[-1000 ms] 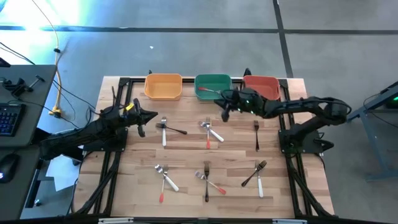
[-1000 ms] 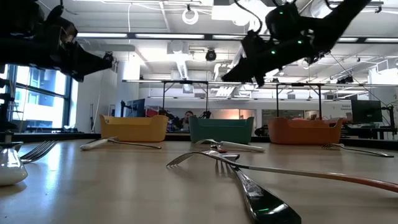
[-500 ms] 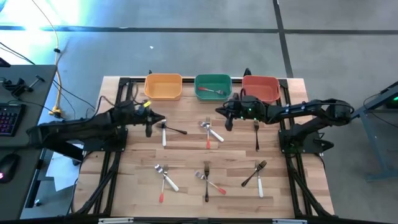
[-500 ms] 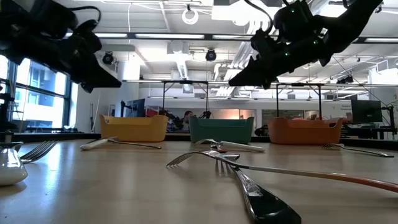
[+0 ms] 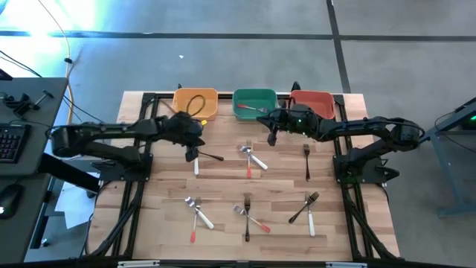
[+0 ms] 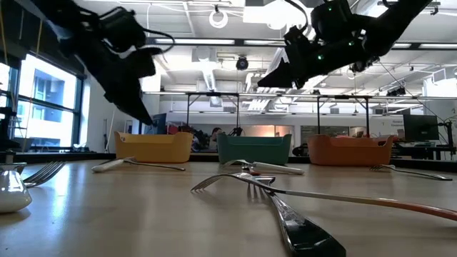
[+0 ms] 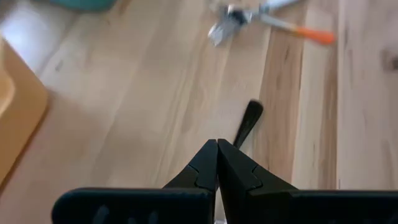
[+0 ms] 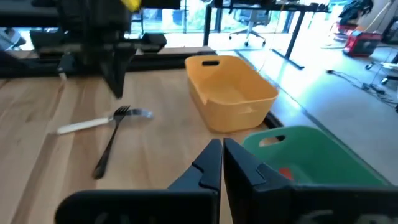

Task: Sort silverware by color (type)
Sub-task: Put the top left black fork into the yellow bin

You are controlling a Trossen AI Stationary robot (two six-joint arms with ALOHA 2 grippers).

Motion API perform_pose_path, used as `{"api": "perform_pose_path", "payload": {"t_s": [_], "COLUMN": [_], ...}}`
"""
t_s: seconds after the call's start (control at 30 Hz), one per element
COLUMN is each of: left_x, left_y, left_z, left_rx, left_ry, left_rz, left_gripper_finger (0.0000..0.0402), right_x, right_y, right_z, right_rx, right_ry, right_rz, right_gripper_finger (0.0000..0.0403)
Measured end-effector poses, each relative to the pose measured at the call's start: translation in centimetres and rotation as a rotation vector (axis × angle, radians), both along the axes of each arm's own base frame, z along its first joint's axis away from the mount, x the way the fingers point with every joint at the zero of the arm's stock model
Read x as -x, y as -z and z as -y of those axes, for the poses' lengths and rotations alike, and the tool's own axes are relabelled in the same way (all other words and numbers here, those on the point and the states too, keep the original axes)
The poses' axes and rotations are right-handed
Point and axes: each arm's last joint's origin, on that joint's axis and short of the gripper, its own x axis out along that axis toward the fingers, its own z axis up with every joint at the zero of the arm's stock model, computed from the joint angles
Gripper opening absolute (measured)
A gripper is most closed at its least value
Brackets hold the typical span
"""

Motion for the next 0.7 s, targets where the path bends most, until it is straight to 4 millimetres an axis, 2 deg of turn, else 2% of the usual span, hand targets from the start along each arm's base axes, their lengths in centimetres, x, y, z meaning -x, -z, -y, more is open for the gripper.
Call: {"api": "perform_pose_path", "payload": {"t_s": [0.13, 0.27, 0.5, 0.7], "left_x": [-1.5, -2.8, -4.4, -5.1], "left_y": [0.0, 0.3, 2.0, 3.2], "left_z": [-0.3, -0.4, -0.6, -0.6], "left_rx": [-0.005, 0.002, 0.024, 0.028], "left_ry": [0.074, 0.140, 0.205, 0.243], "left_rz": [-0.117, -0.217, -0.378, -0.440], "left_gripper_finger": [0.0016, 0.0050, 0.0112, 0.0126], "right_x": [0.0, 0.1, 0.2, 0.1], "right_y": [-0.1, 0.4, 0.8, 0.7], "right_z": [0.0, -0.1, -0.1, -0.1], "right_rx": [0.000, -0.021, -0.034, -0.029], "right_ry": [-0.002, -0.005, -0.005, -0.005], "right_rz": [-0.006, -0.057, -0.093, -0.078], "right_gripper_finger": [0.0000, 0.0000, 0.0000, 0.0000]}}
